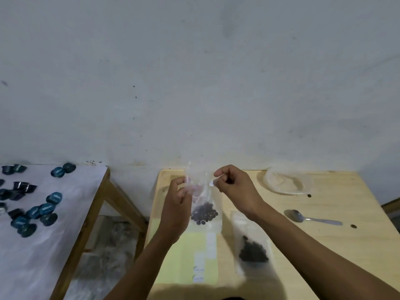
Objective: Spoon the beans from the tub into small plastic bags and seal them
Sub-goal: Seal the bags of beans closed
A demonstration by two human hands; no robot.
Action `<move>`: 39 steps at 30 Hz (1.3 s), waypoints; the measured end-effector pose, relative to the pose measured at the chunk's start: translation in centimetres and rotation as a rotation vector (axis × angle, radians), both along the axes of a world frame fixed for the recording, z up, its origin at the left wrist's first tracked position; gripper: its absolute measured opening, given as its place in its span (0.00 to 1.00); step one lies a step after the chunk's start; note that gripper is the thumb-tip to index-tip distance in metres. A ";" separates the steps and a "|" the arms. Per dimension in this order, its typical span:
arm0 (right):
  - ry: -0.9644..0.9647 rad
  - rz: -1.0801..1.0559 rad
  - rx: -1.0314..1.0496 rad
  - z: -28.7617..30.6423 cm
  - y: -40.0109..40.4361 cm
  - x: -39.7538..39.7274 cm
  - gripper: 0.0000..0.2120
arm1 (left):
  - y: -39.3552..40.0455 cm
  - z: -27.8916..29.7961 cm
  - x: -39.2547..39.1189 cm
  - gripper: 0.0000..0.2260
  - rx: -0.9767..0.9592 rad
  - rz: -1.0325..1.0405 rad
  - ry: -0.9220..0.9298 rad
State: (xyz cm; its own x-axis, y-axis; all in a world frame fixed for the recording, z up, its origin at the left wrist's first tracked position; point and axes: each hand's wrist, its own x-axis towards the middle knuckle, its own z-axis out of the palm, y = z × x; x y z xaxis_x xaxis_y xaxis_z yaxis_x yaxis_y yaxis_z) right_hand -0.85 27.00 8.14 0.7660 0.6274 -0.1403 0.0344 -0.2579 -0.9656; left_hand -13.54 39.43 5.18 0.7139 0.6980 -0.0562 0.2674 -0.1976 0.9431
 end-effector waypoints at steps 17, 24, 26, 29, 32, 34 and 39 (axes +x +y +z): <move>-0.217 -0.223 -0.106 0.6 1.4 -0.8 0.22 | -1.4 2.7 0.6 0.16 -0.126 -0.064 -0.128; 0.191 -0.177 -0.036 0.1 0.6 -1.2 0.32 | -0.9 2.7 1.3 0.06 -0.279 -0.027 -0.095; 0.236 -0.164 0.024 -0.2 0.4 -1.4 0.23 | -0.8 2.3 1.5 0.05 -0.274 0.000 -0.061; 0.234 -0.130 0.036 -0.8 0.2 -1.4 0.12 | -1.0 1.6 1.7 0.05 -0.282 0.064 -0.013; 0.224 -0.145 -0.038 -2.0 0.0 -1.6 0.18 | -1.2 0.5 1.8 0.06 -0.352 0.124 0.047; 0.247 -0.123 -0.077 -3.1 -0.3 -1.9 0.20 | -1.2 -0.4 1.7 0.15 -0.382 0.133 0.076; 0.383 -0.003 -0.151 -5.5 -2.0 -2.7 0.07 | -0.3 -3.1 1.5 0.12 -0.457 0.187 0.125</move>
State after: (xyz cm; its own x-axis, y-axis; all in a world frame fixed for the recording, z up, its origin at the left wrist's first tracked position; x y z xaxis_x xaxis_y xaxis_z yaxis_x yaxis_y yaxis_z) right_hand -3.59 25.02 2.63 0.6423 0.5754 -0.5064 -0.3216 -0.3974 -0.8594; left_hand -12.04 39.15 2.05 0.5478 0.6972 -0.4624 0.3747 0.2897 0.8807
